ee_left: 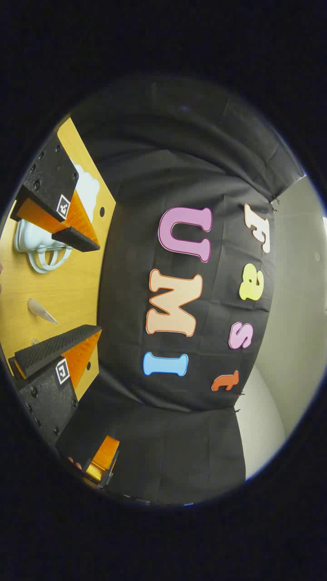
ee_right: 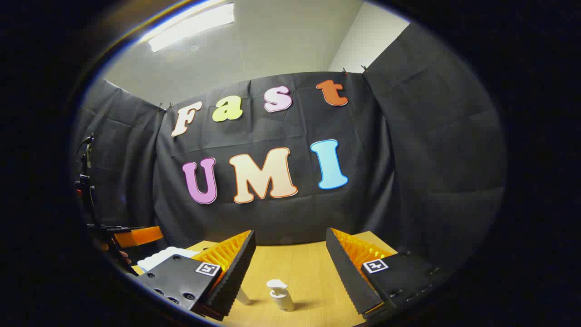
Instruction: First open the suitcase, pack the skin care products into it, and then close the suitcase.
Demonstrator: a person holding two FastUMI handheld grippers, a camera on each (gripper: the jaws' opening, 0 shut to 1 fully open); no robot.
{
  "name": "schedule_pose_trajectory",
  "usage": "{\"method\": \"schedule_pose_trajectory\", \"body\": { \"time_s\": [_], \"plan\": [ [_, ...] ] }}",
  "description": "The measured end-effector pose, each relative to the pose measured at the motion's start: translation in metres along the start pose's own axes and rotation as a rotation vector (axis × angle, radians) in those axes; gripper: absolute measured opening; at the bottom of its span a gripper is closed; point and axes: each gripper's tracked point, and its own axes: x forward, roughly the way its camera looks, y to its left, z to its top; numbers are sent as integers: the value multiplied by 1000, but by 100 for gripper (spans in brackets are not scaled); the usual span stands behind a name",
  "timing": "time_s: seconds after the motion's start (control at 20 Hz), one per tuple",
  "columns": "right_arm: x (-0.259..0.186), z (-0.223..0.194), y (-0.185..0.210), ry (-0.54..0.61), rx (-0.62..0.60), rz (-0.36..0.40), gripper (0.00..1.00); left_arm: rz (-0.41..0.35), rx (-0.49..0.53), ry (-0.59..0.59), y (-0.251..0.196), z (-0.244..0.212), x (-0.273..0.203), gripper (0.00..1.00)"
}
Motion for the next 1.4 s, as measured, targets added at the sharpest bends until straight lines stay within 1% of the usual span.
{"method": "schedule_pose_trajectory", "body": {
  "time_s": [0.15, 0.4, 0.7, 0.75, 0.85, 0.9, 0.95, 1.0, 1.1, 1.25, 1.4],
  "plan": [
    [0, 4, -1, -6, -7, 0, 98, -27, 1, -2, -12, 1, 1, 95],
    [-1, 7, -3, -18, -20, -13, 98, -49, 18, 9, -18, -1, 5, 95],
    [2, 3, -1, -1, -41, -7, 98, -40, 21, 32, -14, -10, 10, 95],
    [3, 2, -1, 5, -45, -4, 96, -34, 26, 43, -12, -14, 13, 95],
    [3, -1, 1, 11, -46, 2, 98, -26, 42, 62, -8, -20, 20, 95],
    [2, -3, 3, 15, -46, 8, 98, -24, 52, 81, -7, -25, 25, 95],
    [3, -5, 5, 19, -49, 13, 98, -22, 63, 101, -4, -31, 29, 92],
    [3, -7, 5, 24, -53, 18, 98, -21, 67, 118, -1, -36, 34, 95],
    [6, -11, 7, 36, -61, 29, 96, -18, 61, 159, 4, -46, 48, 95],
    [8, -18, 9, 54, -60, 39, 98, -7, 28, 247, 12, -69, 72, 95],
    [7, -23, 9, 66, -67, 45, 98, 28, -45, 362, 27, -99, 92, 95]
  ]
}}
